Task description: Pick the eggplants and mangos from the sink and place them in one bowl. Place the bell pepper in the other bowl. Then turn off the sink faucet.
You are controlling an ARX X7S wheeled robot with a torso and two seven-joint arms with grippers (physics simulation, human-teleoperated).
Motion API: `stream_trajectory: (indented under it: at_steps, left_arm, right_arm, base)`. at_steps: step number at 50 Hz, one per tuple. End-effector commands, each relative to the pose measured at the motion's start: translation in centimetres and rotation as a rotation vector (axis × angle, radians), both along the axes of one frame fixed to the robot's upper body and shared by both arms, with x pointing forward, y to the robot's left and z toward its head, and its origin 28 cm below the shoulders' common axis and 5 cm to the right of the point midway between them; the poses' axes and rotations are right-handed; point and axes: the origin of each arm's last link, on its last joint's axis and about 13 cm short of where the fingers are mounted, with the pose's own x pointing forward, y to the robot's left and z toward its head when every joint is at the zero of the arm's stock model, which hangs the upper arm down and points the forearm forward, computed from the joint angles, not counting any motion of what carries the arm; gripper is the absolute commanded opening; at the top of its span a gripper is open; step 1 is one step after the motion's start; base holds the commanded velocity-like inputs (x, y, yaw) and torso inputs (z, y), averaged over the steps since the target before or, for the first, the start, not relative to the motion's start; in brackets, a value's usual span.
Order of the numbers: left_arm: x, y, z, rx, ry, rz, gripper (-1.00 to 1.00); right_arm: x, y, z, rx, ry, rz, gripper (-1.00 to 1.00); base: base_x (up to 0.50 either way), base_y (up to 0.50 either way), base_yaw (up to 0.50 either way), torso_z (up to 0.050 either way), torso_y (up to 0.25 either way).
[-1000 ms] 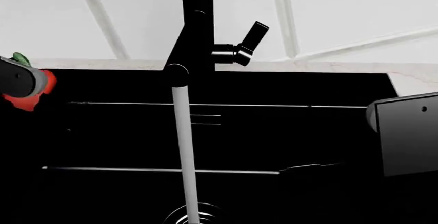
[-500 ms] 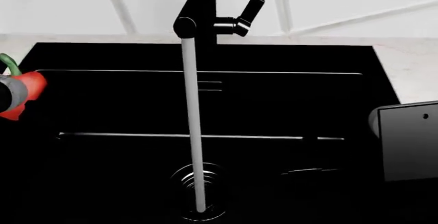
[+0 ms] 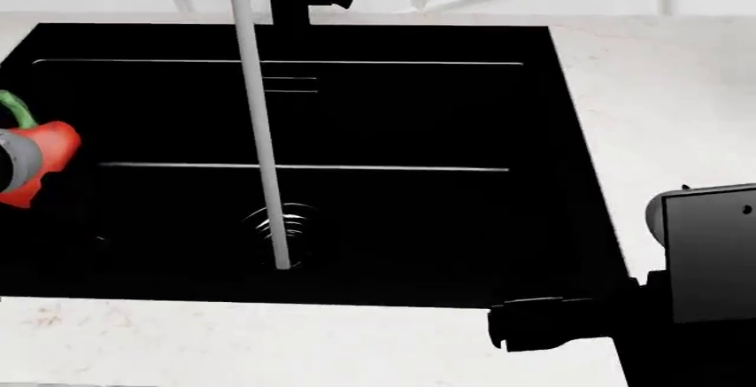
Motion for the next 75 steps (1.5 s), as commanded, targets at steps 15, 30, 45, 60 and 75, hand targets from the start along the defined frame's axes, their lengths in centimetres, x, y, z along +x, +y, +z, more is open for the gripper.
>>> stream_trajectory:
  at_steps: [15,30,45,60,75]
  left_arm:
    - [-0.11,-0.30,0.47,-0.061,0.002,-0.035,-1.00]
    - [-0.12,-0.41,0.33,-0.066,0.006,-0.038,-1.00]
    - [0.08,-0.47,0.15,-0.072,0.012,-0.039,-1.00]
    - [0.26,-0.50,0.44,-0.074,0.004,-0.042,-1.00]
    - [0.42,-0.51,0.51,-0.080,0.002,-0.044,-1.00]
  right_arm:
    - [-0.48,-0.14,0.13,-0.020,-0.053,0.001,1.00]
    - [-0.60,-0.18,0.10,-0.018,-0.050,-0.003,1.00]
    - [-0.40,-0.19,0.06,-0.016,-0.049,-0.003,1.00]
    - [-0.41,-0.18,-0.01,-0.020,-0.055,-0.004,1.00]
    - [-0.38,-0.18,0.14,-0.033,-0.067,-0.005,1.00]
  base:
    - [-0.05,-0.50,0.00,0.000,0.000]
    - [0.00,-0.50,0.00,0.000,0.000]
    - [0.00,-0.50,0.00,0.000,0.000]
    - [0.07,-0.50,0.00,0.000,0.000]
    - [0.33,-0.33,0.00,0.000,0.000]
